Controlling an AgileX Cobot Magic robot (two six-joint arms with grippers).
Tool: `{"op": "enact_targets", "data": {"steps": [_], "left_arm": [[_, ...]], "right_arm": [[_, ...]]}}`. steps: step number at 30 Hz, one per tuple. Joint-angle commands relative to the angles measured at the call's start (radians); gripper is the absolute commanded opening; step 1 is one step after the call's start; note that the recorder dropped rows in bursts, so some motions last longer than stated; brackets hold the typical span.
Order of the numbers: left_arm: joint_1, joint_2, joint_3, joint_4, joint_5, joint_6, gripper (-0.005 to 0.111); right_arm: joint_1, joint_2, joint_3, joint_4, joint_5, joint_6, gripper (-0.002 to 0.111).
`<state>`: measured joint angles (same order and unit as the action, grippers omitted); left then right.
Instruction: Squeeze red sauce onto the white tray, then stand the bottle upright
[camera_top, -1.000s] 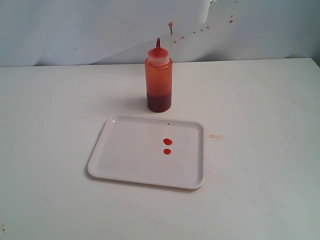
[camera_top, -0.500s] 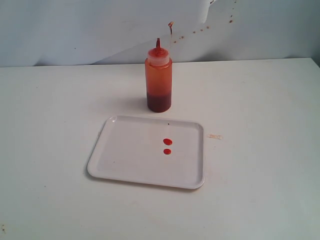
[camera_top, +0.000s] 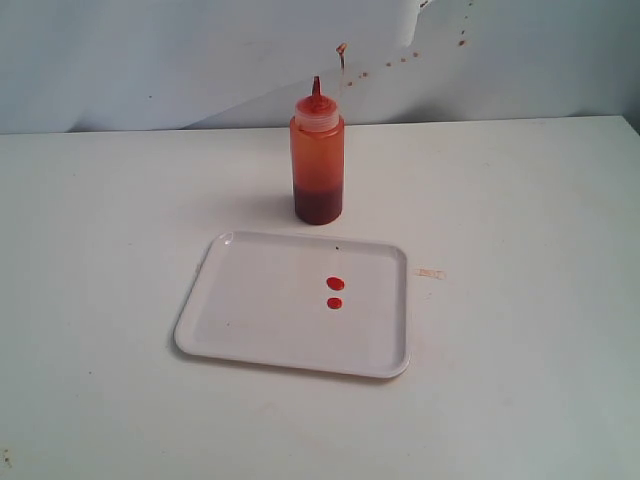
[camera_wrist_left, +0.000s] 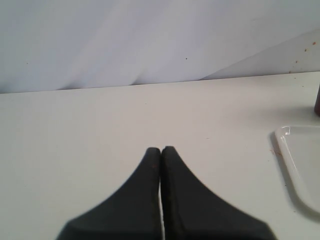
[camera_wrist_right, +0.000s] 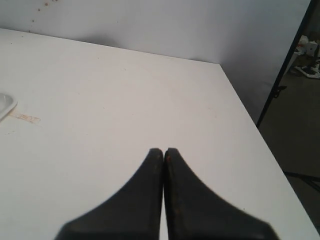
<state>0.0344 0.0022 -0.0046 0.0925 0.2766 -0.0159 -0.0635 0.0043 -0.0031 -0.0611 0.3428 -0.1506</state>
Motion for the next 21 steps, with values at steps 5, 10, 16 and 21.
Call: {"op": "enact_targets", "data": {"steps": [5,10,16,21], "left_arm": [[-0.003,-0.002,0.005,-0.001,-0.009,-0.002,0.000],[-0.003,-0.002,0.005,-0.001,-0.009,-0.002,0.000],[-0.003,-0.002,0.005,-0.001,-0.009,-0.002,0.000],[-0.003,-0.002,0.005,-0.001,-0.009,-0.002,0.000]], "right_arm": [[-0.006,-0.004,0.003,0.005,-0.016,0.003,0.000],[-0.006,-0.004,0.003,0.023,-0.010,0.003,0.000],[-0.006,-0.004,0.003,0.070,-0.010,0.114,0.000],[-0.006,-0.004,0.003,0.070,-0.010,0.132,0.000]]}}
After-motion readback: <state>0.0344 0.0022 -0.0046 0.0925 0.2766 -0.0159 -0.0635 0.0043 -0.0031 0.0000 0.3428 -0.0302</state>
